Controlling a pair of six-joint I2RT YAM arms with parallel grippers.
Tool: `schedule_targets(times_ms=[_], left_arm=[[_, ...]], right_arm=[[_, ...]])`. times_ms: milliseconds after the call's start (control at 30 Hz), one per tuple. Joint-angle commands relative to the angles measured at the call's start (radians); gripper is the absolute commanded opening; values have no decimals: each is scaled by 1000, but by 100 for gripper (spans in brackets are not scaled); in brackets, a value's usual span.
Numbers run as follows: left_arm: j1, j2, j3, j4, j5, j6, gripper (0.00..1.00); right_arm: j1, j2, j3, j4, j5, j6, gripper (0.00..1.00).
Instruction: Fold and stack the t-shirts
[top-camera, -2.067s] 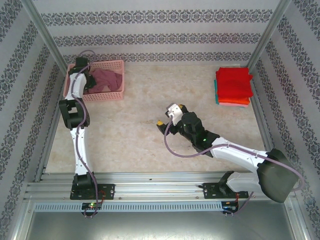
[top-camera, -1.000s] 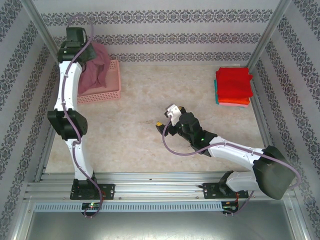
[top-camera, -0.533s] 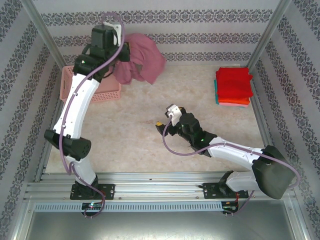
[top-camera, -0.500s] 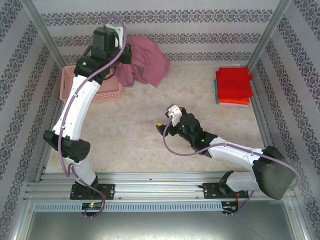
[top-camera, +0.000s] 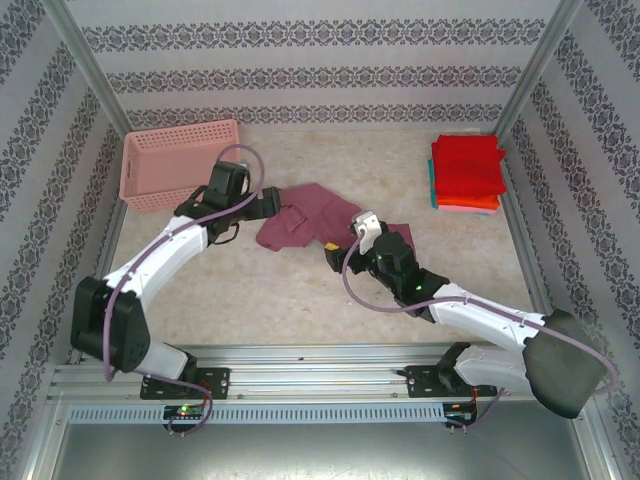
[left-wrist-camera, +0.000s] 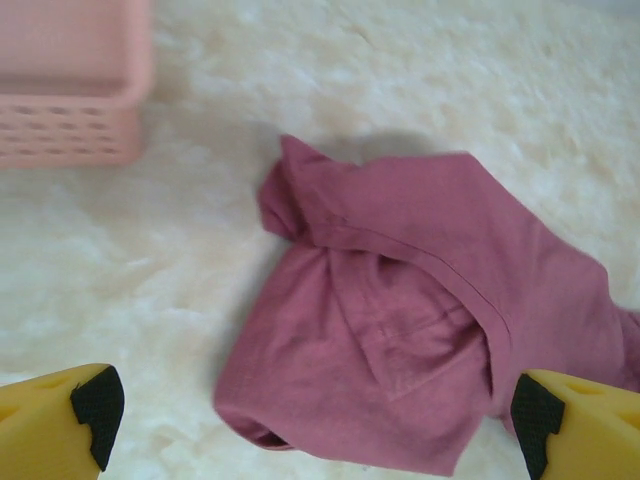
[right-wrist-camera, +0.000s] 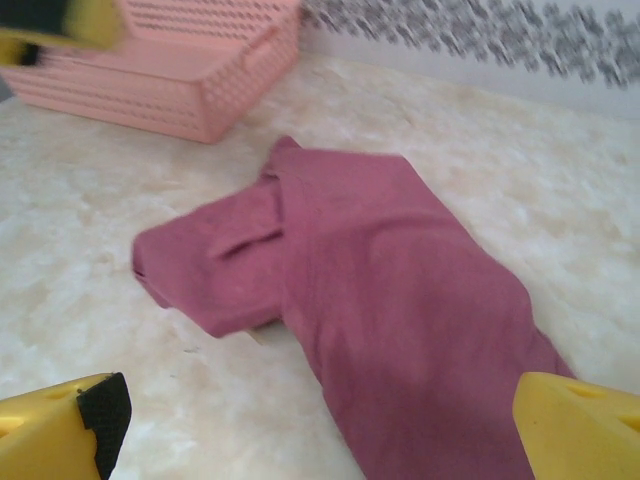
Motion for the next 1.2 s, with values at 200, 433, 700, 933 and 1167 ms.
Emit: schedule_targets(times_ms=[200, 433, 700, 933, 1167], left_arm=[[46, 98, -147, 152, -5, -222, 79], [39, 232, -219, 306, 139, -471, 48], [30, 229, -272, 346, 164, -551, 31], [18, 141, -341, 350, 166, -604, 29], [13, 139, -386, 420, 193, -671, 28]], right_arm=[[-123, 144, 68, -177, 41, 348, 98], [-158, 179, 58, -194, 7, 416, 98], [-174, 201, 40, -194, 4, 447, 98], [-175, 235, 45, -175, -11, 457, 98], [-176, 263, 57, -165, -25, 459, 98]])
